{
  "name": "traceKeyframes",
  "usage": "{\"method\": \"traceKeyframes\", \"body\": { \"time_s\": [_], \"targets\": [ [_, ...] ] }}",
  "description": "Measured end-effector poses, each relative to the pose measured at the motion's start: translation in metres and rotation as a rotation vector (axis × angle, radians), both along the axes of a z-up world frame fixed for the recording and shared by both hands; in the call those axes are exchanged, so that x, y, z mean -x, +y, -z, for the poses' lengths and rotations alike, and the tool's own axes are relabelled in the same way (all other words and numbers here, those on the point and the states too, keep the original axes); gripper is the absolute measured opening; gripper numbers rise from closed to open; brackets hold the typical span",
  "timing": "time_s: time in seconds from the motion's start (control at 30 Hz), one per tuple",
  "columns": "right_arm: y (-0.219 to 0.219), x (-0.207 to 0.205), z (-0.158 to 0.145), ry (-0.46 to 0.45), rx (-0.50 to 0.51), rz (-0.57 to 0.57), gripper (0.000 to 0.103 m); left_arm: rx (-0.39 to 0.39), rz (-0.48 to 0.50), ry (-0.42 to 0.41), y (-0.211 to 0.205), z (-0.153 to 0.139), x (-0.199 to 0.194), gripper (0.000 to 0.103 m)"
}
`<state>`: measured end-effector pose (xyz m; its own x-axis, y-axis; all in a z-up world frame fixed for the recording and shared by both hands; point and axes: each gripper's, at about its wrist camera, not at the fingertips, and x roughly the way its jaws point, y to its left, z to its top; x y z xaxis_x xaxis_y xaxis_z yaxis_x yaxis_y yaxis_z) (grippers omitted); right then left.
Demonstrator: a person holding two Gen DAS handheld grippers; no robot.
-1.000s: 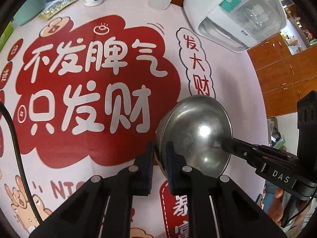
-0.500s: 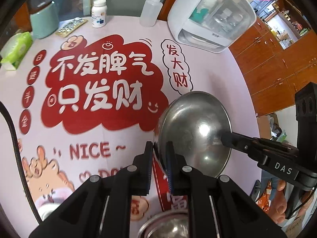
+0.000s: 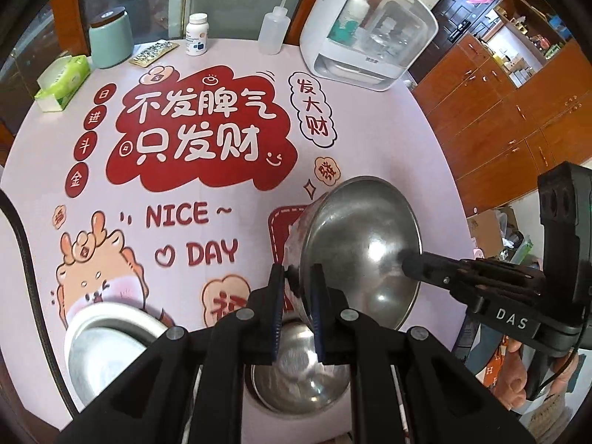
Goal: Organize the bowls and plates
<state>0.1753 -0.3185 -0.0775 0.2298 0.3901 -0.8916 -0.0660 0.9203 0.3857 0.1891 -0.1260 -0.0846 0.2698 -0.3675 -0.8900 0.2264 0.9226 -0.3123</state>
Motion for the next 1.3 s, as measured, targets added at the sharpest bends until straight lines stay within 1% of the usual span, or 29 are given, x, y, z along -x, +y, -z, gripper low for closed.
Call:
{"method": "traceKeyframes", "body": {
  "time_s": [0.2,0.43,0.57,0.67,0.77,0.87,1.0,1.3],
  "targets": [
    [-0.001,0.032,0.002,0.002,-0.017,-0.013,0.008,-0.024,0.006,-0.024,0.0,-0.002,0.035,0.011],
    [0.001,0.059,0.011,0.005,0.014,-0.033,0.008,-0.029,0.01,0.007,-0.001,0.016,0.064,0.011],
    [0.003,0.071,0.024,0.022,0.029,-0.041,0.008,-0.025,0.0,0.032,0.0,0.033,0.079,0.011],
    [0.006,0.079,0.037,0.043,0.042,-0.052,0.008,-0.037,-0.003,0.061,0.0,0.052,0.089,0.011],
    [0.01,0.086,0.055,0.082,0.05,-0.056,0.008,-0.047,-0.008,0.104,0.001,0.074,0.099,0.011],
    [0.014,0.088,0.068,0.104,0.072,-0.063,0.008,-0.052,-0.014,0.128,0.001,0.089,0.105,0.011],
    [0.02,0.088,0.08,0.123,0.091,-0.074,0.008,-0.075,-0.017,0.135,0.002,0.101,0.106,0.011],
    [0.028,0.087,0.093,0.146,0.123,-0.084,0.008,-0.066,-0.025,0.172,0.008,0.115,0.098,0.013]
  ]
}}
